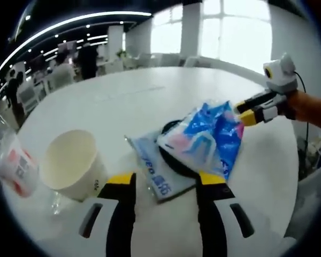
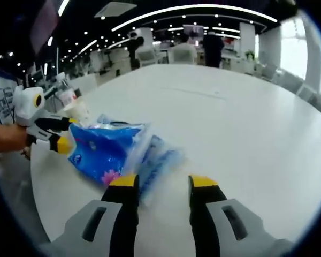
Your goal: Arrange the tabletop items into an orderly group along one side of the table until the central work area is clear of visible clutter.
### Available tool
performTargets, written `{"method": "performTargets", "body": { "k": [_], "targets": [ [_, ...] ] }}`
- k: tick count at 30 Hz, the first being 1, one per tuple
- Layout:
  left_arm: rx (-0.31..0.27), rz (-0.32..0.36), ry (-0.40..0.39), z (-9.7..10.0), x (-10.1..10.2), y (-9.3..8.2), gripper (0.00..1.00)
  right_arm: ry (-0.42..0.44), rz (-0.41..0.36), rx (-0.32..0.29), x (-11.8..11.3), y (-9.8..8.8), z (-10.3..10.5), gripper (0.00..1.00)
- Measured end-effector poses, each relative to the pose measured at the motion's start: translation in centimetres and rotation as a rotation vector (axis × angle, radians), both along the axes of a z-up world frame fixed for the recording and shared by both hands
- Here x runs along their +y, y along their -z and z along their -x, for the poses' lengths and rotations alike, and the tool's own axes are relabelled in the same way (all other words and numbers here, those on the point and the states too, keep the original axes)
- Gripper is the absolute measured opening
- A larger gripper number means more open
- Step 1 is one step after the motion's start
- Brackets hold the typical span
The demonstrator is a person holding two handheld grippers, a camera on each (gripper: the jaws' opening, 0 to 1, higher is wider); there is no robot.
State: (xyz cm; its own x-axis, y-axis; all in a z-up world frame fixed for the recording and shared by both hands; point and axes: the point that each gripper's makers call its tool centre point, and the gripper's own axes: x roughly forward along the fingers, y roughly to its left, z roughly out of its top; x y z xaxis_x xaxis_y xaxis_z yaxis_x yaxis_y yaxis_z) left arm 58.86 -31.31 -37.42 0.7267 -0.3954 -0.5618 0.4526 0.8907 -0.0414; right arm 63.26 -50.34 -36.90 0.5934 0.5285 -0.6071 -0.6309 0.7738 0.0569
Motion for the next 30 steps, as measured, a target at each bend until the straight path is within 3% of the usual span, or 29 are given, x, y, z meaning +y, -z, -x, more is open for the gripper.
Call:
{"method": "performTargets", "body": {
  "k": [11,14,24,30],
  "targets": [
    [-0.032,0.005,-0.021,-1.1,-0.2,-0.5,0.4,0.019,-0.001,-0.011,0.4,-0.2,-0.7,0.39],
    [-0.019,-0.006,-0.032,-1.2,0.1,0.0,0.44,0.019,0.02,0.012,0.1,0.6,-0.6,0.39],
    [-0.041,-0.008,-0.013,-1.0,0.1,-0.5,0.46,0.039,0.017,0.001,-0.9,0.3,-0.6,0.39],
    [-0.056,-0.006,-0.018,-1.3,0.1,-0.9,0.45,0.043,0.003,0.003,0.0,0.2,-0.6,0.37]
  ]
}}
